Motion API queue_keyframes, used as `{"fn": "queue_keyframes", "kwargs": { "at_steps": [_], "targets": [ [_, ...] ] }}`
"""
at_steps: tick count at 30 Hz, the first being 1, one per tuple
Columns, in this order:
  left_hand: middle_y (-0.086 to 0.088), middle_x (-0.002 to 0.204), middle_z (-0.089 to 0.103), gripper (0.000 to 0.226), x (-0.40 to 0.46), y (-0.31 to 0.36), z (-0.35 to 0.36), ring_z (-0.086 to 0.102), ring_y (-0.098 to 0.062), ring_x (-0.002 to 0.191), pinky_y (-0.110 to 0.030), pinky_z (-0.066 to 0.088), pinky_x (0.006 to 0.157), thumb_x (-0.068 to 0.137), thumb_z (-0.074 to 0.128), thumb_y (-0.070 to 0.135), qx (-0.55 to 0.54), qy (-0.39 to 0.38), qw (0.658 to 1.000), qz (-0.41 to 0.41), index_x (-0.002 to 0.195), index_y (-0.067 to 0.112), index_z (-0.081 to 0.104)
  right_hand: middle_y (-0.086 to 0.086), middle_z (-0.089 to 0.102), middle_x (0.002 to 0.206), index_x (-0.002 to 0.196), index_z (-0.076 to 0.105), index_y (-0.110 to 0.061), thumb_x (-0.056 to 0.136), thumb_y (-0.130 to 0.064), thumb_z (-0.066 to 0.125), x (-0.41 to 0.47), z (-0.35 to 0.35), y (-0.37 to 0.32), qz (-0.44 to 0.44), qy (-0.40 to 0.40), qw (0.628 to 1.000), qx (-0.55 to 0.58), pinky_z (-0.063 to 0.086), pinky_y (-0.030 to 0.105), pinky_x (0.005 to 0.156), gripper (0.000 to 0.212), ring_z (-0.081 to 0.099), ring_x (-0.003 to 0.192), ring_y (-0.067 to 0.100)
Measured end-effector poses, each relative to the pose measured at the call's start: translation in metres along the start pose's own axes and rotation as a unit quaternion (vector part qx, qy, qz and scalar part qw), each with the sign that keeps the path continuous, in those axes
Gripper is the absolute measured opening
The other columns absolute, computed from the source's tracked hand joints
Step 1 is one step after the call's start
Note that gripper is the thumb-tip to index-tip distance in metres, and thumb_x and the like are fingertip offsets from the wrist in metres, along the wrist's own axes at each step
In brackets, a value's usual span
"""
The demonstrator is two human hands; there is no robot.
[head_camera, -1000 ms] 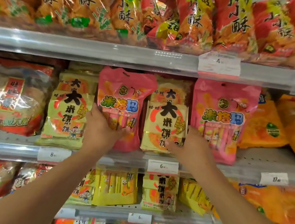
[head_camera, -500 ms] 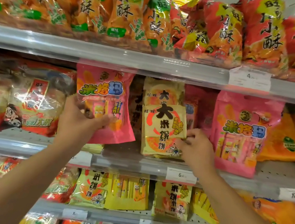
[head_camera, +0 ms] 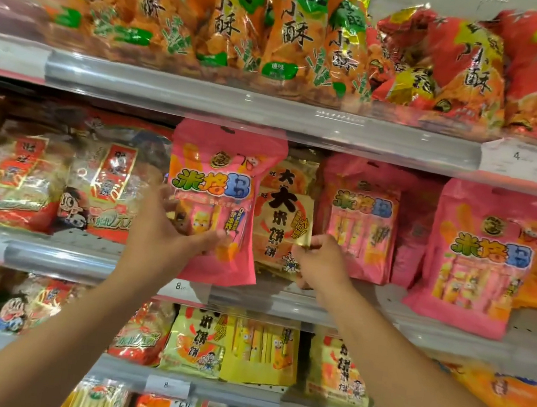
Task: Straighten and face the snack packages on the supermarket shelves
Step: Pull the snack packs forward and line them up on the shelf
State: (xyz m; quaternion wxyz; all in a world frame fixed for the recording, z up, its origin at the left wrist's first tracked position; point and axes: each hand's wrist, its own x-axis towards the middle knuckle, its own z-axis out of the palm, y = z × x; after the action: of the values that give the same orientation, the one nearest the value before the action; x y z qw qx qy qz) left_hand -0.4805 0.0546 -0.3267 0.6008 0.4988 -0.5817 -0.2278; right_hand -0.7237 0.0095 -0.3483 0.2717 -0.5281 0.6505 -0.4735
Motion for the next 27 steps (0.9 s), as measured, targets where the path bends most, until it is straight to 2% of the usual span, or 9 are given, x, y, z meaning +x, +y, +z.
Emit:
{"fn": "queue_keyframes", "kwargs": {
  "at_steps": [3, 6, 9, 13, 16, 20, 22, 25, 27],
  "targets": [
    [-0.001, 0.101, 0.059, 0.104, -0.002, 0.004, 0.006, 0.064, -0.018, 0.084, -0.044, 0.060, 0.074, 0.038, 0.087, 0.061, -0.005, -0.010, 1.000, -0.012, 0.123, 0.023, 0.041, -0.001, 0.062, 0.096, 0.101, 0.051, -0.023, 0.089, -0.021, 0.066, -0.006, -0.004, 0.001, 0.004, -0.016, 1.000, -0.003, 0.056, 0.031, 0.051, 0.020, 0.067, 0.062, 0.019],
    [0.007, 0.094, 0.057, 0.085, -0.006, 0.011, 0.016, 0.064, -0.012, 0.079, -0.040, 0.061, 0.069, 0.040, 0.086, 0.059, -0.018, -0.023, 1.000, -0.004, 0.109, 0.037, 0.043, -0.014, 0.057, 0.102, 0.124, 0.051, -0.021, 0.086, -0.022, 0.069, -0.021, -0.012, 0.001, -0.065, 0.013, 0.997, -0.036, 0.057, 0.035, 0.075, 0.042, 0.065, 0.094, 0.017],
    [0.014, 0.088, 0.056, 0.070, -0.012, 0.020, 0.032, 0.064, 0.001, 0.072, -0.019, 0.055, 0.055, 0.042, 0.085, 0.057, -0.031, -0.040, 0.999, 0.015, 0.095, 0.052, 0.040, -0.025, 0.059, 0.103, 0.115, 0.059, -0.033, 0.086, -0.039, 0.067, -0.046, -0.030, -0.003, -0.125, 0.030, 0.991, 0.026, 0.053, 0.024, 0.083, 0.031, 0.061, 0.099, -0.001],
    [0.016, 0.082, 0.050, 0.085, -0.022, 0.038, 0.073, 0.055, 0.005, 0.063, -0.012, 0.042, 0.050, 0.037, 0.078, 0.071, -0.025, -0.090, 0.995, 0.035, 0.104, 0.040, 0.036, -0.038, 0.044, 0.114, 0.133, 0.042, -0.044, 0.061, -0.072, 0.069, -0.069, -0.055, -0.001, -0.102, -0.081, 0.990, 0.058, 0.039, 0.002, 0.073, 0.082, 0.045, 0.103, -0.019],
    [0.011, 0.087, 0.052, 0.090, -0.027, 0.050, 0.109, 0.053, 0.000, 0.068, -0.020, 0.043, 0.056, 0.039, 0.078, 0.072, -0.025, -0.132, 0.990, 0.050, 0.110, 0.035, 0.037, -0.038, 0.052, 0.116, 0.136, 0.039, -0.033, 0.063, -0.051, 0.081, -0.061, -0.076, 0.012, -0.115, -0.065, 0.991, 0.021, 0.039, 0.005, 0.083, 0.086, 0.047, 0.102, -0.024],
    [0.008, 0.099, 0.057, 0.069, -0.023, 0.062, 0.149, 0.062, -0.004, 0.082, -0.023, 0.051, 0.068, 0.074, 0.082, 0.038, -0.015, -0.214, 0.974, 0.078, 0.121, 0.038, 0.031, -0.010, 0.052, 0.128, 0.141, 0.036, -0.025, 0.069, -0.023, 0.086, -0.041, -0.116, 0.030, -0.098, 0.028, 0.995, 0.007, 0.041, 0.027, 0.099, 0.088, 0.049, 0.119, 0.002],
    [0.015, 0.101, 0.058, 0.064, -0.018, 0.065, 0.165, 0.063, 0.002, 0.088, -0.016, 0.050, 0.070, 0.083, 0.075, 0.026, 0.007, -0.237, 0.967, 0.098, 0.125, 0.038, 0.029, -0.005, 0.049, 0.133, 0.145, 0.030, -0.025, 0.070, -0.022, 0.086, -0.031, -0.133, 0.036, -0.097, 0.050, 0.994, -0.007, 0.036, 0.027, 0.096, 0.093, 0.040, 0.120, 0.004],
    [0.014, 0.101, 0.057, 0.056, -0.013, 0.065, 0.183, 0.063, -0.010, 0.093, -0.030, 0.053, 0.077, 0.086, 0.071, 0.013, 0.048, -0.237, 0.966, 0.092, 0.120, 0.033, 0.031, -0.014, 0.048, 0.113, 0.146, 0.029, -0.022, 0.073, -0.020, 0.084, -0.019, -0.142, 0.045, -0.100, 0.065, 0.991, -0.065, 0.035, 0.024, 0.088, 0.091, 0.042, 0.107, 0.004],
    [0.011, 0.099, 0.058, 0.055, -0.016, 0.060, 0.190, 0.062, -0.009, 0.091, -0.027, 0.051, 0.074, 0.086, 0.070, 0.010, 0.063, -0.242, 0.965, 0.080, 0.118, 0.032, 0.031, -0.019, 0.048, 0.103, 0.142, 0.032, -0.021, 0.075, -0.015, 0.081, -0.016, -0.139, 0.052, -0.091, 0.048, 0.992, -0.079, 0.039, 0.020, 0.085, 0.083, 0.048, 0.098, 0.001]
  ]
}}
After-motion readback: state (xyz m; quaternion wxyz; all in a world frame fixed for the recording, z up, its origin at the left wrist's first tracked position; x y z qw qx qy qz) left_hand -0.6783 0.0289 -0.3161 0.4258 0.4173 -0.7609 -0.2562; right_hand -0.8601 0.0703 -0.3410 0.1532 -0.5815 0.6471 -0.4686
